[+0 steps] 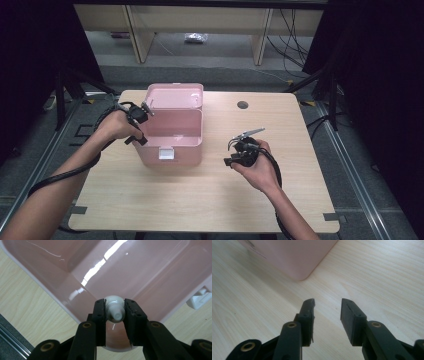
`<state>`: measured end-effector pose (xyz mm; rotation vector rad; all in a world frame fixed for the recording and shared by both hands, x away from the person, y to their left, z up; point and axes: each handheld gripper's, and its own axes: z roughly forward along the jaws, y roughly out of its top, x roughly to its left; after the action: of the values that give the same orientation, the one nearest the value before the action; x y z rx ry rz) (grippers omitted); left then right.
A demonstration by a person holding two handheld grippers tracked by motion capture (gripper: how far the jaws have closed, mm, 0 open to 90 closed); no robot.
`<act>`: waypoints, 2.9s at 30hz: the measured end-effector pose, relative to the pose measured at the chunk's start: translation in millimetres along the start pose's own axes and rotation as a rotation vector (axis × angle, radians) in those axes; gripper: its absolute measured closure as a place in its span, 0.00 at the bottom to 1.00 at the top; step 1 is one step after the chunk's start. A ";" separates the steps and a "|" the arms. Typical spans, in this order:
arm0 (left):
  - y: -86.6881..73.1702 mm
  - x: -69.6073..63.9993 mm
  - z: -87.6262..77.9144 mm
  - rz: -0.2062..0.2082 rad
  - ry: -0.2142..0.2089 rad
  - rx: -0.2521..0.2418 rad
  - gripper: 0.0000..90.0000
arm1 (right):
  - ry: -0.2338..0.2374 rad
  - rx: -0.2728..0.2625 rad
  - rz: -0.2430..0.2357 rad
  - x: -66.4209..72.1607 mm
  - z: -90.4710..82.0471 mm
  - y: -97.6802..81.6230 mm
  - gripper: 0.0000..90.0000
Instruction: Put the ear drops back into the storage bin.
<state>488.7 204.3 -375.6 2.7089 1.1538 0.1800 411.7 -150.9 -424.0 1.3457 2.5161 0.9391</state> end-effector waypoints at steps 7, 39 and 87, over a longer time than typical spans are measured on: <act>0.7 1.3 1.1 0.005 0.003 0.007 0.80 | -0.002 0.004 -0.002 -0.7 -0.4 -0.5 0.71; 2.6 2.6 12.2 0.021 0.010 0.011 0.80 | -0.004 0.007 0.007 -0.8 -1.3 -1.7 0.71; 8.5 -2.0 24.2 0.043 0.013 0.055 0.79 | -0.001 0.010 0.003 -0.4 2.2 -3.4 0.70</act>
<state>497.8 194.0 -397.3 2.7860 1.1204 0.1745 410.4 -151.6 -427.8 1.3523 2.5217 0.9272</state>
